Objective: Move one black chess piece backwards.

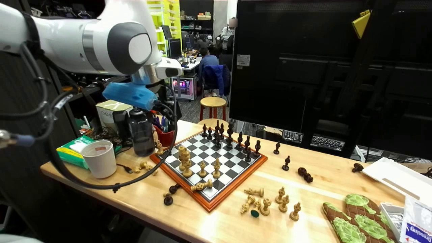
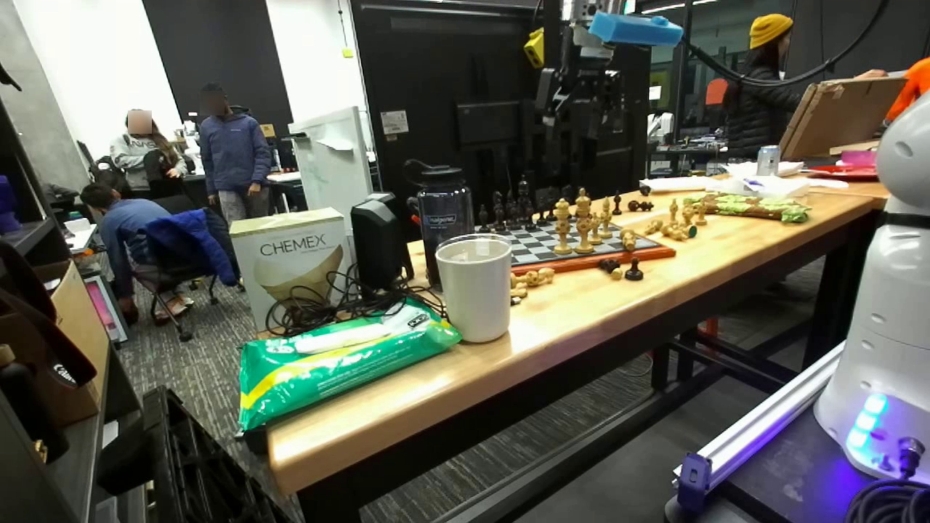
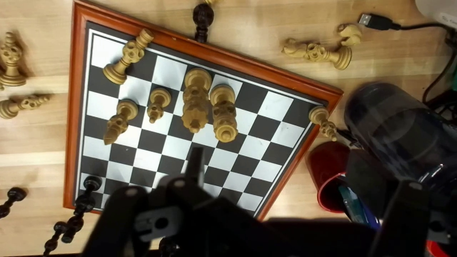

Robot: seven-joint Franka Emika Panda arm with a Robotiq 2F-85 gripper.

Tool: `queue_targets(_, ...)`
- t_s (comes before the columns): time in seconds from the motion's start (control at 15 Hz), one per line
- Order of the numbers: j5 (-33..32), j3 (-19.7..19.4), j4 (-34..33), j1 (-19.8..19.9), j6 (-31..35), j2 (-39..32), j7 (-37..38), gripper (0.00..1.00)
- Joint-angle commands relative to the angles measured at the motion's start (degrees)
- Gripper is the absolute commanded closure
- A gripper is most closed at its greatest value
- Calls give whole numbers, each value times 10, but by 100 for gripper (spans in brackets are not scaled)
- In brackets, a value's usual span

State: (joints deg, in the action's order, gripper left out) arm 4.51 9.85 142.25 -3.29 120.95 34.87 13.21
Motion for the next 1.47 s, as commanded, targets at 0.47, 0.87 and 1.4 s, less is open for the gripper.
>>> queue_targets(0.47, -3, -31, -78, 2, -16, -120, -20, 0)
queue_targets(0.87, -5, -43, -110, 4, -26, -157, -45, 0)
queue_targets(1.4, -9, -75, -203, 11, -38, -290, -116, 0)
